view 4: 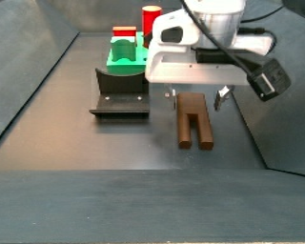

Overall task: Pick up the square-circle object. Move up. Rotate the square-circle object. Place the square-circle object on the fixture. Regrasp the square-circle object. Move to above the board. Insert the square-circle object.
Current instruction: Rotate the square-circle object, then move up.

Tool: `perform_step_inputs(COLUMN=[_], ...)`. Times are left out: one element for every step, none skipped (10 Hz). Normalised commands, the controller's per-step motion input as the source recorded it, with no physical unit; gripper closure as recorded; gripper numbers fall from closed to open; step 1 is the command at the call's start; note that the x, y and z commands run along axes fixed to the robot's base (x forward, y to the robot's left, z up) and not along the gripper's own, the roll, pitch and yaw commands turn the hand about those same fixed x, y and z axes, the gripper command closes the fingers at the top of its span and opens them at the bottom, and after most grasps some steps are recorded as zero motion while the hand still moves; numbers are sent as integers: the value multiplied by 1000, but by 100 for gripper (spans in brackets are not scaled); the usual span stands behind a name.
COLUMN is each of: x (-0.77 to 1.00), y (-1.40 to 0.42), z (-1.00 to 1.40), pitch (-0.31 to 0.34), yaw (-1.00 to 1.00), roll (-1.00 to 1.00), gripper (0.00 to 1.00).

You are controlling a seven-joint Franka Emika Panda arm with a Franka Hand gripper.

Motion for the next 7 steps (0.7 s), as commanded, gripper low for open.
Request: perform_step_inputs(x=[37, 38, 33, 32, 0, 0, -12], y=[12, 14, 18, 22, 0, 0, 0], z=[-480, -393, -317, -238, 0, 833, 816], pitch=[-89, -92, -101, -104, 0, 0, 9], yaw=[11, 11, 7, 5, 0, 0, 0], roll=[-147, -157, -161, -167, 0, 0, 0], gripper=[0, 0, 0, 0, 100, 100, 100])
